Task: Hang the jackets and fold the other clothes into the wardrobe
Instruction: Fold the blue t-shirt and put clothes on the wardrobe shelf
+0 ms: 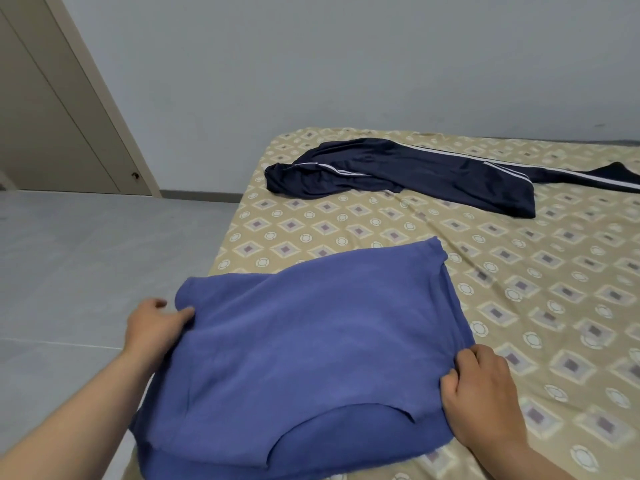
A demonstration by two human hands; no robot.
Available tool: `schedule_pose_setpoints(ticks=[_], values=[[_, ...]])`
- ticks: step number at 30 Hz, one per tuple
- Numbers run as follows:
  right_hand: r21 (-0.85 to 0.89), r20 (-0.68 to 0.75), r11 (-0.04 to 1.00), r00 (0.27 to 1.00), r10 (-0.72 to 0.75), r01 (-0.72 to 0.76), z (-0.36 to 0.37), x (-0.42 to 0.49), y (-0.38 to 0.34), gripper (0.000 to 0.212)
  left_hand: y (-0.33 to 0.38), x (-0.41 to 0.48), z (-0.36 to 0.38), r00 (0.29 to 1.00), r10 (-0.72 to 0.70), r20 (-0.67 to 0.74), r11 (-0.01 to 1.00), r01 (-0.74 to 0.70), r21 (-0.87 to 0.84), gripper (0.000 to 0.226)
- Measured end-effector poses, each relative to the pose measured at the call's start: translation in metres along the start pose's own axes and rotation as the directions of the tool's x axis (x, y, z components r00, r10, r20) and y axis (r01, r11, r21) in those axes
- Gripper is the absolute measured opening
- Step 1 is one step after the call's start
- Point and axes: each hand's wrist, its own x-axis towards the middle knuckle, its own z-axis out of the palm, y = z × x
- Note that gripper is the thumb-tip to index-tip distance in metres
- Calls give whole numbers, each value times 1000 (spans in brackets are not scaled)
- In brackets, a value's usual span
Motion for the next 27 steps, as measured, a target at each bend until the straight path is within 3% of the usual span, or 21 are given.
schedule_pose_setpoints(ticks=[2, 4, 6, 7, 8, 9, 11, 13, 14, 16, 18, 20, 21, 23, 27], values=[[10, -3, 1000, 1000, -6, 6, 0, 1, 1, 30, 16, 9, 1, 963, 268, -41, 958, -262, 117, 79], [4, 0, 1000, 1000, -12, 12, 0, 1, 2, 28, 33, 15, 7, 921, 383, 69, 893, -388, 229, 82], [-1, -2, 1000, 1000, -13, 13, 0, 1, 2, 26, 46, 23, 15, 903, 371, 216, 842, -425, 333, 55], [-8, -13, 1000, 1000, -14, 14, 1, 1, 2, 26, 52, 27, 16, 881, 377, 285, 779, -468, 417, 30], [-16, -29, 1000, 999, -15, 14, 3, 1, 2, 26, 60, 31, 16, 853, 404, 330, 705, -521, 482, 24], [-27, -45, 1000, 999, -13, 12, 4, 1, 2, 26, 67, 37, 14, 845, 433, 314, 670, -535, 515, 31], [-37, -63, 999, 998, -26, 23, 6, 3, 1, 27, 77, 49, 4, 870, 478, 123, 722, -469, 509, 38], [-49, -70, 998, 997, -30, 27, 9, 4, 2, 29, 77, 56, -4, 892, 451, -30, 771, -372, 517, 36], [-52, -68, 998, 997, -30, 26, 10, 4, 3, 29, 73, 54, -5, 903, 428, -36, 742, -329, 584, 32], [-64, -107, 996, 992, -64, 57, 12, 3, 4, 24, 62, 44, 1, 879, 477, -22, 653, -337, 678, 42], [-73, -176, 994, 980, -93, 81, 12, 4, 4, 14, 57, 23, 20, 763, 644, 47, 602, -545, 583, 59], [-59, -190, 993, 975, -114, 104, 14, 4, 5, 26, 53, 0, 44, 671, 673, 311, 480, -717, 506, 75], [-61, -186, 993, 977, -107, 97, 14, 4, 4, 22, 50, -8, 58, 644, 636, 426, 423, -752, 506, 80], [-61, -154, 995, 984, -92, 84, 11, 3, 1, 14, 44, -15, 75, 655, 569, 498, 346, -740, 577, 78], [-23, -108, 996, 990, -86, 84, 1, 1, -4, 14, 49, -32, 89, 696, 567, 440, 344, -686, 642, 80]])
